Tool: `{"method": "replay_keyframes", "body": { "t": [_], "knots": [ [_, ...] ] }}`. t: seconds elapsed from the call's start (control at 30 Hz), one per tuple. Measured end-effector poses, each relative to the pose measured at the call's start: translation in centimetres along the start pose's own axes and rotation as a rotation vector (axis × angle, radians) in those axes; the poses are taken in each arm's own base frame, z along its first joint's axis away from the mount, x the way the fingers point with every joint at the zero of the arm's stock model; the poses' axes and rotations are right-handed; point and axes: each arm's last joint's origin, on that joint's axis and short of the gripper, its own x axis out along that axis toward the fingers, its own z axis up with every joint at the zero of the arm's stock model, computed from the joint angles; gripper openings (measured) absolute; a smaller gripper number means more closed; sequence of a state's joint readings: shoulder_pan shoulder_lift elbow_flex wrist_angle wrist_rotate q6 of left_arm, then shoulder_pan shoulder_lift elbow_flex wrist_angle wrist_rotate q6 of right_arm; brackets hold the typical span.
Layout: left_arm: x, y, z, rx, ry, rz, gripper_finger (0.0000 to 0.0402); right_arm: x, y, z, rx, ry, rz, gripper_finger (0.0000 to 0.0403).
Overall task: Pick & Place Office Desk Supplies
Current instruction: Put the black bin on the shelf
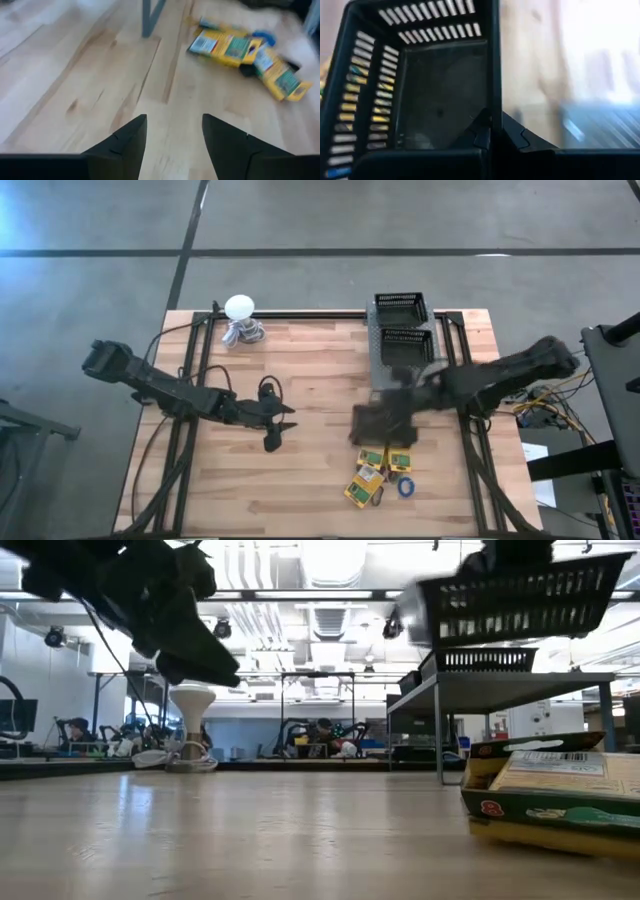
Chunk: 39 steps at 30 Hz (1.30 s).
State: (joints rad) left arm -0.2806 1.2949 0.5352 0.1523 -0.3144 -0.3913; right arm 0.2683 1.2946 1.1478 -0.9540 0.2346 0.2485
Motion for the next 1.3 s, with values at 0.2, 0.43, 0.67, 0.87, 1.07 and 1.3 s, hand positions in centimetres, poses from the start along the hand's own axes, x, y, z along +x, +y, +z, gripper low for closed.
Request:
{"method": "replay_keyframes", "body": {
  "t": [0.2,0.43,0.67,0.87,1.07,1.3],
  "knots": [
    [0.1,0.4,-0.9,-0.013,-0.033,-0.013,0.0196,-3.6,-4.0,-1.5,0.032,-0.007,-0.056,0.0008],
    [0.0,0.2,-0.8,-0.015,-0.046,-0.020,0.0196,-3.8,-7.5,-3.6,0.096,0.022,-0.098,0.0008],
    [0.0,0.2,-0.7,-0.015,-0.047,-0.021,0.0196,-2.6,-9.5,-4.7,0.130,0.079,-0.099,0.0008],
    [0.0,0.2,-0.7,-0.013,-0.048,-0.021,0.0196,-2.2,-10.3,-5.3,0.119,0.107,-0.117,0.0008],
    [0.0,0.2,-0.7,-0.013,-0.048,-0.021,0.0196,-2.5,-10.6,-5.1,0.089,0.101,-0.125,0.0008],
    [0.0,0.2,-0.7,-0.014,-0.047,-0.021,0.0196,-2.9,-10.9,-4.9,0.042,0.099,-0.192,0.0008]
  ]
}}
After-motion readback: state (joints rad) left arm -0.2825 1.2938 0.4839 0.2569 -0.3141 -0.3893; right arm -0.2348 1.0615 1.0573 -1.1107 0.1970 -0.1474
